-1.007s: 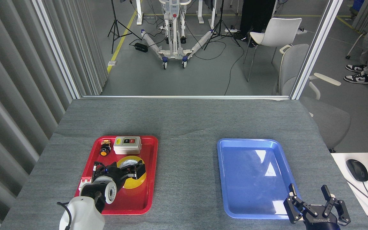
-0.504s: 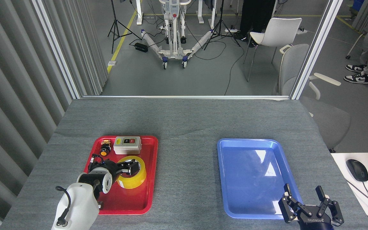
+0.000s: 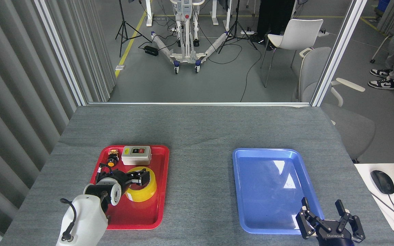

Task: Place and move tape with both arms
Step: 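Close the left gripper on the rim of the yellow tape roll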

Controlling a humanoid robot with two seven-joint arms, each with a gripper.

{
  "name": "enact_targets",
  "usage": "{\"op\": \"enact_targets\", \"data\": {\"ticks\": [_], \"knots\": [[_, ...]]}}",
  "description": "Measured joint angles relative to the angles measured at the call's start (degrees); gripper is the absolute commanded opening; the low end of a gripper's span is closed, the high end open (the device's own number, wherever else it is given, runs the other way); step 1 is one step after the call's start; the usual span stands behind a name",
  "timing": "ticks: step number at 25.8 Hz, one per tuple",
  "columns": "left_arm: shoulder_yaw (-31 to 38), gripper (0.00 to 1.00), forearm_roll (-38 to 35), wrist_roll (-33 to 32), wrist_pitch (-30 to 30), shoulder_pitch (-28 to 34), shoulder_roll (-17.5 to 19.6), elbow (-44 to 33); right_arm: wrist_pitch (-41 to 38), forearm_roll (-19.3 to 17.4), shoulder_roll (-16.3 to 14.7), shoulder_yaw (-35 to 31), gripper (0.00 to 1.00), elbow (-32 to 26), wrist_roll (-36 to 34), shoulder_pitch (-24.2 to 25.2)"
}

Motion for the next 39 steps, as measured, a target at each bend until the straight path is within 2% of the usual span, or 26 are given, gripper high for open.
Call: {"op": "enact_targets", "data": {"ticks": [4, 10, 21, 29, 35, 39], "knots": [[-0.21, 1.0, 0.04, -0.07, -0.44, 1.14, 0.16, -0.02, 0.0, 0.03, 0.15, 0.03, 1.0, 0.01, 0.01, 0.0], [-0.41, 1.0, 0.09, -0.16, -4.67, 1.5, 0.2, 0.14, 0.0, 0.07, 0.25, 0.08, 1.0, 0.01, 0.01, -0.01], [-0.15, 1.0, 0.04, -0.16, -6.05, 1.47, -0.23, -0.09, 0.0, 0.09, 0.18, 0.13, 1.0, 0.01, 0.18, -0.01], [-0.14, 1.0, 0.09, 0.32, -9.47, 1.68, -0.18, -0.5, 0.0, 0.08, 0.11, 0.09, 1.0, 0.01, 0.09, -0.01], [-0.11, 1.0, -0.32, -0.66, -9.47, 0.16, -0.12, 2.06, 0.03, 0.06, 0.03, 0.14, 1.0, 0.01, 0.02, -0.01], [-1.0, 1.0, -0.68, -1.56, -3.22, -2.32, 0.21, 5.78, 0.03, 0.06, 0.1, 0.2, 1.0, 0.01, 0.0, 0.02]]}}
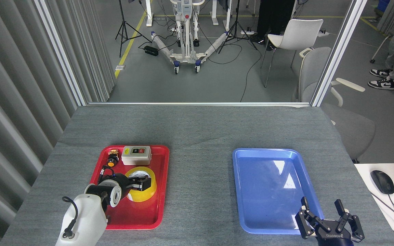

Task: Place and move tape with both arms
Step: 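Close the left gripper on the rim of the yellow tape roll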

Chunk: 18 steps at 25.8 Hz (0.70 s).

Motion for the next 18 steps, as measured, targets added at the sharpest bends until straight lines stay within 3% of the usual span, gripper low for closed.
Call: {"op": "enact_targets", "data": {"ticks": [4, 11, 15, 18], "knots": [[-1.71, 1.0, -0.04, -0.5, 6.44, -1.65, -0.02, 3.0, -0.1, 0.08, 0.11, 0.06, 1.0, 0.0, 0.0, 0.02], [-2.76, 1.0, 0.17, -1.91, 7.58, -2.24, -0.29, 4.41, -0.18, 0.45, 0.33, 0.16, 1.0, 0.0, -0.01, -0.02], [-3.18, 0.84, 0.23, -2.03, 4.94, -2.58, -0.4, 5.47, -0.18, 0.48, 0.54, 0.19, 1.0, 0.06, -0.02, -0.02], [-3.28, 0.8, 0.21, -1.98, 3.45, -2.71, -0.23, 6.53, -0.18, 0.53, 0.64, 0.19, 1.0, 0.07, -0.02, -0.02]]}}
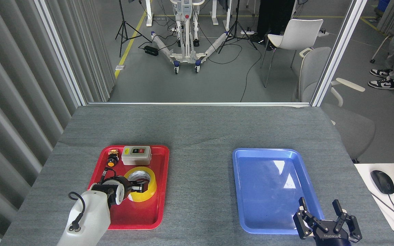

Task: Place and move tape with both arms
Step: 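Close the left gripper on the rim of the yellow tape roll, then lift the tape roll with the left gripper and carry it toward the right gripper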

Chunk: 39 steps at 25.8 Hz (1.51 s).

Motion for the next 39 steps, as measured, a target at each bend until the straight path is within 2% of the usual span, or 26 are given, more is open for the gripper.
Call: {"op": "enact_targets", "data": {"ticks": [5, 10, 13, 15, 17, 25, 32, 34, 35, 39], "knots": [[-0.01, 0.79, -0.11, 1.5, -0.66, -0.09, 0.58, 1.46, 0.12, 0.12, 0.05, 0.0, 1.0, 0.01, 0.0, 0.0], [0.05, 0.68, -0.21, 3.53, -0.28, -0.12, 1.29, 1.82, 0.18, 0.13, 0.05, 0.0, 1.0, 0.01, 0.0, 0.0], [0.07, 0.58, -0.22, 3.99, -0.22, -0.12, 1.36, 1.82, 0.18, 0.14, 0.08, 0.05, 1.0, 0.01, -0.01, 0.0], [0.06, 0.57, -0.22, 4.02, -0.22, -0.12, 1.34, 1.83, 0.18, 0.17, 0.08, 0.06, 1.0, 0.01, -0.01, 0.0], [0.05, 0.49, -0.2, 3.96, -0.53, -0.12, 1.3, 1.83, 0.18, 0.2, 0.09, 0.07, 1.0, 0.01, -0.01, 0.0], [0.04, 0.34, -0.21, 3.67, -1.07, -0.4, 1.31, 1.72, 0.19, 0.34, 0.15, 0.09, 1.0, 0.01, -0.3, 0.0], [0.04, 0.11, -0.21, 3.61, -0.87, -0.55, 1.35, 1.67, 0.19, 0.39, 0.35, 0.09, 1.0, 0.01, 0.0, 0.0], [0.08, 0.08, -0.07, 3.61, -0.86, -0.55, 1.33, 1.51, 0.26, 0.39, 0.3, 0.09, 1.0, 0.01, 0.01, 0.02], [0.11, 0.01, 0.02, 3.61, -0.88, -0.55, 1.29, 1.35, 0.28, 0.39, 0.27, 0.11, 1.0, 0.02, 0.01, 0.05], [0.36, 0.0, 0.28, 3.65, -1.08, -0.36, 1.07, 0.01, 0.29, 0.33, 0.12, 0.21, 1.0, 0.02, 0.02, 0.13]]}}
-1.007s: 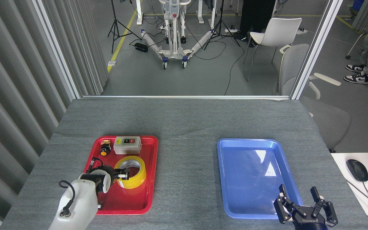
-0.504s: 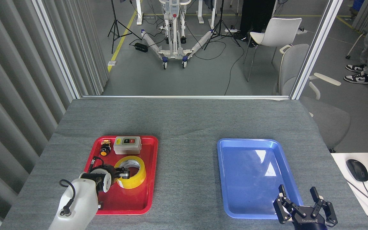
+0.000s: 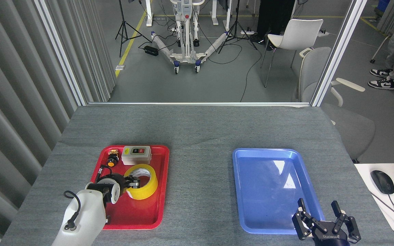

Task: Place and move tape with both arms
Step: 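Lift the tape roll with the left gripper and carry it toward the right gripper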

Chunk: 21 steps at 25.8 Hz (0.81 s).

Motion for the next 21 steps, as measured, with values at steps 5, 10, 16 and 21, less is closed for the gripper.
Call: {"op": "enact_targets", "data": {"ticks": [5, 10, 16, 21], "knots": [[0.48, 0.0, 0.0, 0.51, -2.09, 0.69, -0.15, -3.17, 0.0, -0.16, -0.03, 0.05, 1.0, 0.0, 0.0, 0.02], [1.12, 0.0, -0.37, 0.72, -4.12, 1.77, -0.13, -6.11, 0.01, -0.44, -0.06, 0.12, 1.0, 0.38, 0.0, 0.11], [1.42, 0.0, -0.49, 2.64, -5.47, 2.91, 0.32, -9.37, 0.06, -0.71, -0.01, 0.73, 1.0, 0.91, 0.18, 0.27], [4.74, 0.0, 1.55, 2.92, -14.31, 4.61, 0.93, -11.02, 0.06, -0.87, -0.01, 0.97, 1.0, 1.89, -0.22, 0.13]]}}
